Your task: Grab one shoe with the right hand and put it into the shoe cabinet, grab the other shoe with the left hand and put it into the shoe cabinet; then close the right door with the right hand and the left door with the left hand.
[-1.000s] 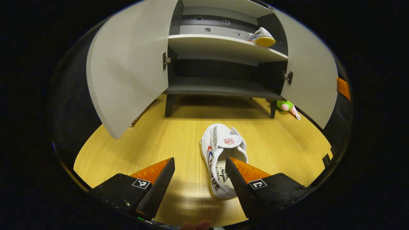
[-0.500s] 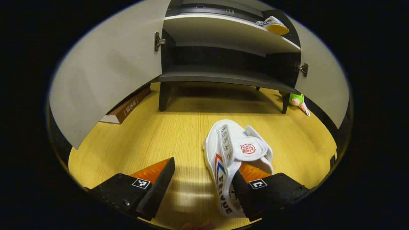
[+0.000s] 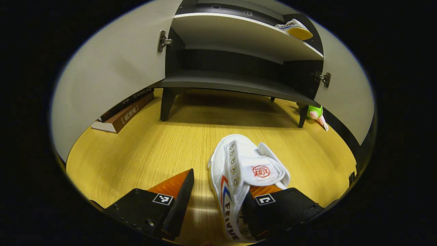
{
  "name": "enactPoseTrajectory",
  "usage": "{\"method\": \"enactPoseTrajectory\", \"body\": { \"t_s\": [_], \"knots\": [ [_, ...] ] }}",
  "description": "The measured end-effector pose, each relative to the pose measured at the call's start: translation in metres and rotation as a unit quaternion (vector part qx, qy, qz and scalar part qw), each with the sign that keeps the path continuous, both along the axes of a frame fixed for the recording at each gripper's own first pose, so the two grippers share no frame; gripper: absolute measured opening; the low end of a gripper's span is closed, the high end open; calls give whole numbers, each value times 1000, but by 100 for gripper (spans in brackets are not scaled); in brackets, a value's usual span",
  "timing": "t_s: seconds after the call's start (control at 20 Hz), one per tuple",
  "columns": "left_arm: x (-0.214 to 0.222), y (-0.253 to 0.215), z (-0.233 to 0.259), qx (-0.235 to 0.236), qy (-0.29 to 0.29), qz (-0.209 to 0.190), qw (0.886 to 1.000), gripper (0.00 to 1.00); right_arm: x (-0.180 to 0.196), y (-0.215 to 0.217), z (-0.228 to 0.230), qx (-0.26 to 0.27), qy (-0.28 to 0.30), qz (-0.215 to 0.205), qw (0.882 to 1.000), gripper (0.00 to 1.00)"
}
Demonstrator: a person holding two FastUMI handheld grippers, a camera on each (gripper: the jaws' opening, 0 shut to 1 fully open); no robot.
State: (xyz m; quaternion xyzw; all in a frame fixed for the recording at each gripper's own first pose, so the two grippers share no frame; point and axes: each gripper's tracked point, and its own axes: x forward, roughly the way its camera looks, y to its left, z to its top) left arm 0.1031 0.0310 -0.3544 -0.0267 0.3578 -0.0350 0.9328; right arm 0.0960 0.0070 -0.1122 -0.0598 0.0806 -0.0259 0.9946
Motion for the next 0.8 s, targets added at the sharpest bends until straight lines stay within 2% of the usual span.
{"method": "enactPoseTrajectory", "body": {
  "t_s": [0.05,0.1,0.2,0.25,0.3,0.35,0.4,0.6,0.8],
  "knots": [
    [0,-5,1,-8,-3,-3,1000,66,1,1,-2,-2,2,1,1000,75],
    [1,-6,0,-8,-5,-1,1000,50,1,2,-3,-4,4,2,1000,75],
    [2,-1,2,-3,-13,11,1000,38,2,3,-5,-9,5,4,1000,75],
    [4,7,-6,7,-9,26,1000,38,2,4,-7,-12,7,5,1000,75],
    [6,10,-3,6,-16,33,999,0,3,5,-7,-13,8,7,1000,75],
    [4,9,-2,-7,-15,33,999,4,3,5,-9,-14,9,8,1000,75],
    [0,8,1,-9,-19,34,999,0,2,8,-10,-13,10,10,1000,75],
    [-6,10,4,3,-17,48,999,0,3,13,-13,-16,14,16,1000,74],
    [-30,10,52,-7,-42,54,998,0,3,17,-10,-22,8,24,999,75]
  ]
}}
